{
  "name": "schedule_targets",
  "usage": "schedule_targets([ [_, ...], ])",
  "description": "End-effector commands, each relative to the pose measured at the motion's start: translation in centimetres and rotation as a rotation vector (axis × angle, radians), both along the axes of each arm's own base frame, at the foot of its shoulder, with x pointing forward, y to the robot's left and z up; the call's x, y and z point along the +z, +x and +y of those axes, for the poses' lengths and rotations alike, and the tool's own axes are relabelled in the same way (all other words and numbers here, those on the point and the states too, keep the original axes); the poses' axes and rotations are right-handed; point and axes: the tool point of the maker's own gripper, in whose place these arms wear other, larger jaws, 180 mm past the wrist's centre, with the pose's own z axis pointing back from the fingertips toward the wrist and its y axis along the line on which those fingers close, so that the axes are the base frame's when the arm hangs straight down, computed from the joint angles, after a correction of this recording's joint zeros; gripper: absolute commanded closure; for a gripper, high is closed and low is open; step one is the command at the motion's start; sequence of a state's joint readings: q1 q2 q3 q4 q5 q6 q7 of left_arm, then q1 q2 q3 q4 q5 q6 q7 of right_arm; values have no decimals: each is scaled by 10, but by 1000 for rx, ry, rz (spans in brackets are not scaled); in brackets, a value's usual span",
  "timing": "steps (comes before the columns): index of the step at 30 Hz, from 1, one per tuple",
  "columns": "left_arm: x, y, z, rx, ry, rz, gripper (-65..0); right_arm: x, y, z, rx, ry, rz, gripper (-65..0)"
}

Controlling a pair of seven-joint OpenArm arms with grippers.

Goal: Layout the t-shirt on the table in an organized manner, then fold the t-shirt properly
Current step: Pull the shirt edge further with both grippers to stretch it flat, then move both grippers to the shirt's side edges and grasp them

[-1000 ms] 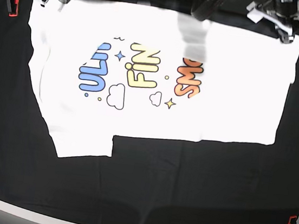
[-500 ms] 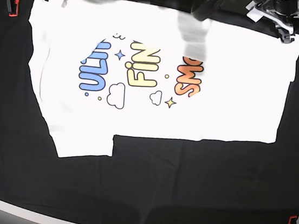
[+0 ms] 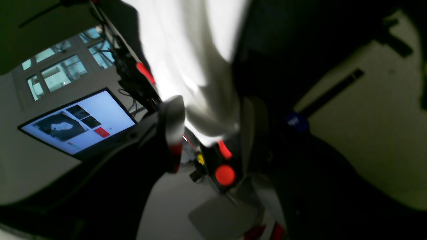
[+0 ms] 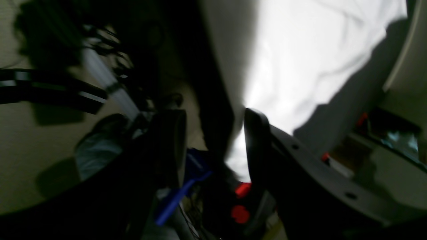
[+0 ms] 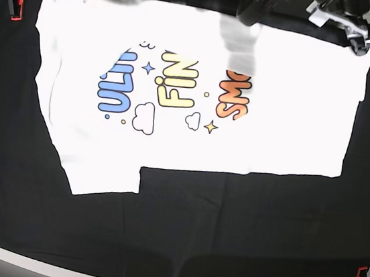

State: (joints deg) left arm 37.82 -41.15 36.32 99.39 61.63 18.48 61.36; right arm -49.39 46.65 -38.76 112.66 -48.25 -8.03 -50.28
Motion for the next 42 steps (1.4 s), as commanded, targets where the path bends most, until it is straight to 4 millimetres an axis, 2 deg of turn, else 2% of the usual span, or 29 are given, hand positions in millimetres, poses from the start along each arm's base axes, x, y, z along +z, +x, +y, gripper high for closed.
schedule_targets([
  [1, 7, -2, 4, 10, 8, -26, -252, 6, 1, 4, 9, 14, -23, -271],
  [6, 9, -17, 13, 29, 47, -2, -252, 15, -2, 23, 46, 61, -92, -271],
  [13, 46, -3, 51, 54, 201, -130, -252, 26, 17, 20, -10, 67, -180, -271],
  [17, 73, 13, 61, 27, 232, -207, -252, 35, 39, 25, -15, 93, -243, -271],
  [20, 92, 30, 54, 8, 193, -265, -252, 44, 62, 29, -19, 112, -308, -271],
  [24, 132, 60, 46, 24, 120, -402, -252, 59, 94, 32, -24, 135, -405, -270],
  [28, 170, 95, 44, 67, -17, -531, -252, 70, 126, 32, -57, 162, -489, -270],
  [31, 189, 125, 40, 92, -202, -608, -252, 77, 155, 29, -150, 221, -538, -270],
  [34, 196, 153, 32, 125, -445, -648, -252, 89, 184, 21, -257, 278, -601, -270],
  [37, 195, 177, 19, 175, -678, -642, -252, 100, 208, 8, -376, 349, -646, -270],
  [42, 212, 217, 9, 240, -961, -714, -252, 105, 233, -1, -527, 529, -610, -269],
])
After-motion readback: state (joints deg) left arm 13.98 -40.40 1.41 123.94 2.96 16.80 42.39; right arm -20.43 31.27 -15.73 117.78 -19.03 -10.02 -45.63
